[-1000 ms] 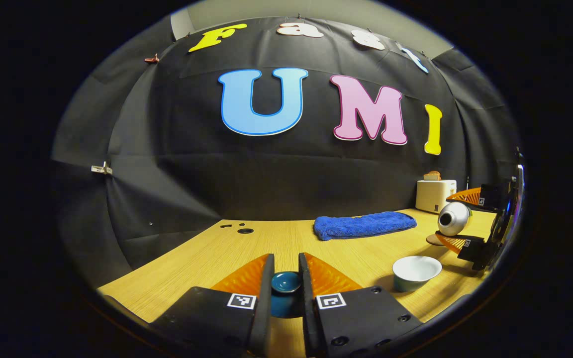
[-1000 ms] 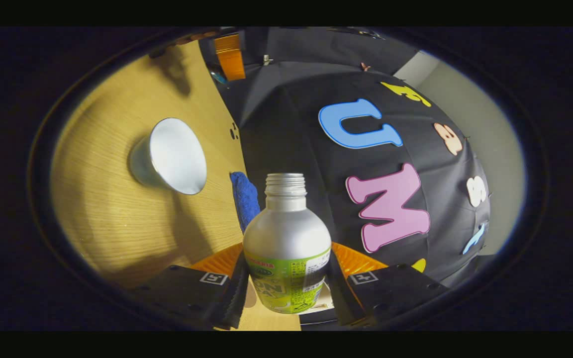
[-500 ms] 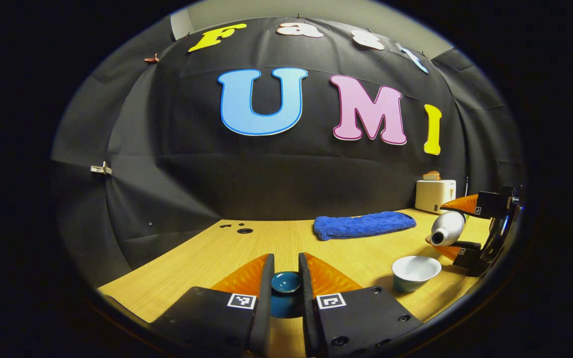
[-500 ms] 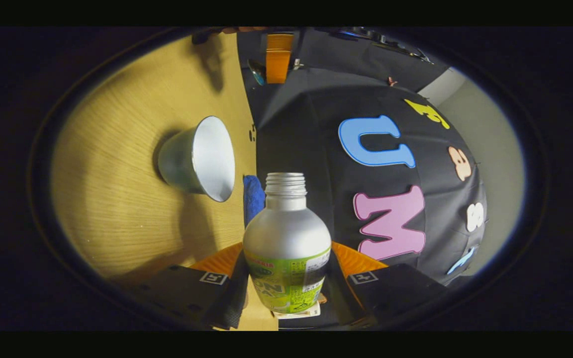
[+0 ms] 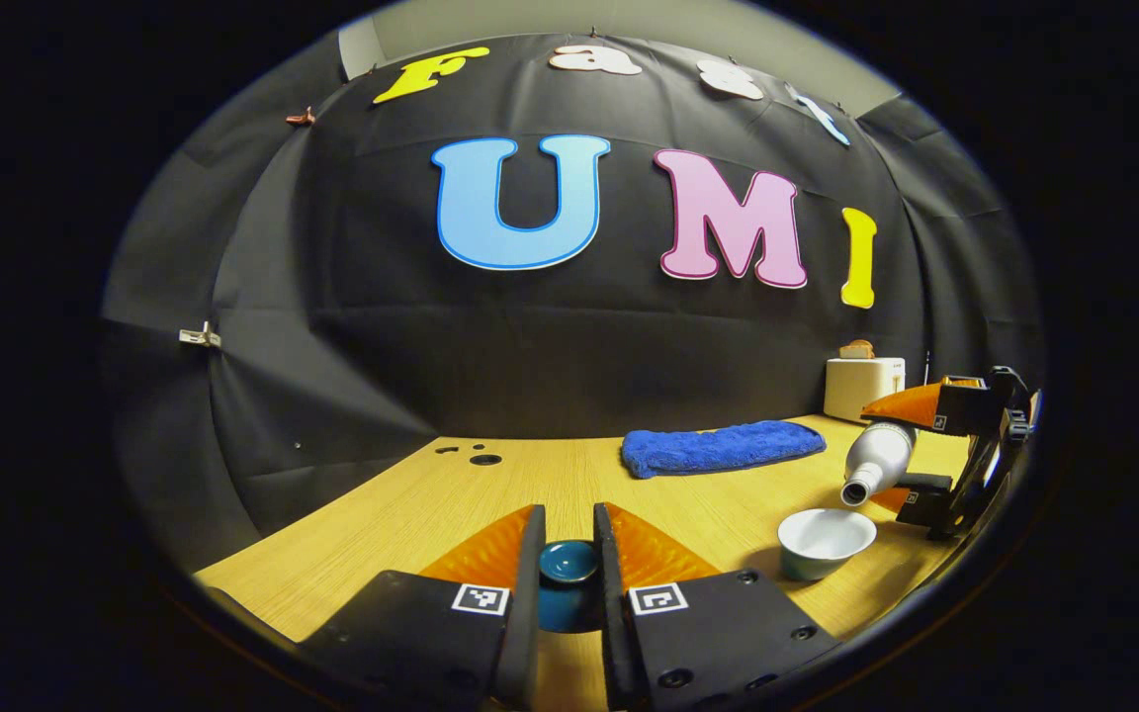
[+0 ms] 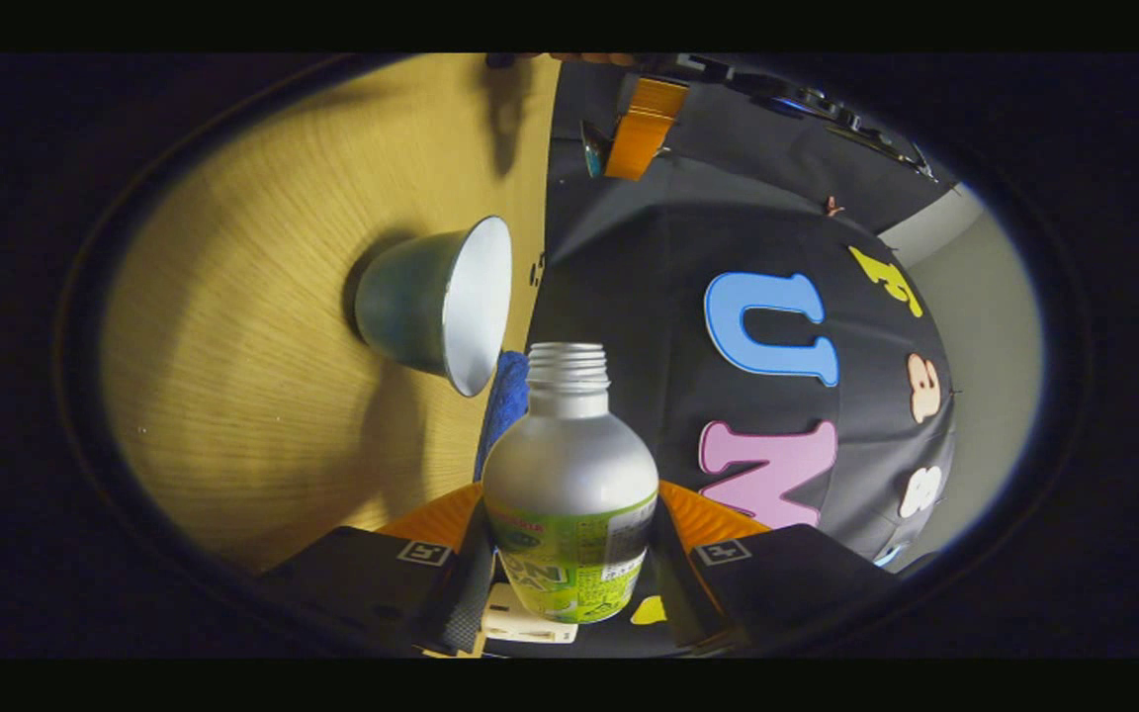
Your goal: Open the teacup lid with one hand, grasp the water bottle and pour water into the teacup with the other hand; after pouring, place the water bottle on the coaster and then close the teacup lid.
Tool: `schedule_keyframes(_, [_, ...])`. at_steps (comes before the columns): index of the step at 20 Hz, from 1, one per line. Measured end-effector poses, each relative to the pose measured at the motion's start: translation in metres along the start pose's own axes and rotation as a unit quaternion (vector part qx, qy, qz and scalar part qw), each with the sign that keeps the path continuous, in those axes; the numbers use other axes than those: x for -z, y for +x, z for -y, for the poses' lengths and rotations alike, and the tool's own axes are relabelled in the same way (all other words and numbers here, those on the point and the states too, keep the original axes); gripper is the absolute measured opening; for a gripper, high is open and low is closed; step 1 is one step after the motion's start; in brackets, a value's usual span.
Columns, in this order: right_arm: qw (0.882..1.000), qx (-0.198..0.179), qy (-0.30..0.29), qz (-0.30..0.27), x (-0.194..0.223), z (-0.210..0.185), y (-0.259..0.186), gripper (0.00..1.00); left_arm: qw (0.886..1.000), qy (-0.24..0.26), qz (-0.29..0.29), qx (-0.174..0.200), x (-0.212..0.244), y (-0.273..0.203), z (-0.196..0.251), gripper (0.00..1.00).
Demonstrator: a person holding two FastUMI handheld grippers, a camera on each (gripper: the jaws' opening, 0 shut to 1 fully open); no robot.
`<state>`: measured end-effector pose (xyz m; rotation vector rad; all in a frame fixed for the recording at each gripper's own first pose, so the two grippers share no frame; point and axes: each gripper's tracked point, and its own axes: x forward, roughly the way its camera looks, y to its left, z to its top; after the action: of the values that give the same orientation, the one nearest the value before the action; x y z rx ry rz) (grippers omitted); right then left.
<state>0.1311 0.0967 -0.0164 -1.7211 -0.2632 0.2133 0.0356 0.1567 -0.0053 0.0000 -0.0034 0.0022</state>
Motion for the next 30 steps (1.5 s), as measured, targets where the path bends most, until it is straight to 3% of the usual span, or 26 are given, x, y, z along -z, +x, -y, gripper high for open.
schedule_keyframes(8, [0.998,0.002,-0.061,0.011,0.002,0.004,0.004,0.76,1.000,0.000,0.000,0.004,0.001,0.000,0.001,0.30])
schedule_keyframes(14, [0.994,0.012,-0.105,0.027,-0.003,0.014,0.010,0.73,1.000,0.000,0.000,0.005,0.000,0.000,0.002,0.31])
schedule_keyframes(30, [0.985,0.028,-0.165,0.043,-0.002,0.039,0.014,0.73,1.000,0.000,0.000,0.007,0.000,0.000,0.001,0.31])
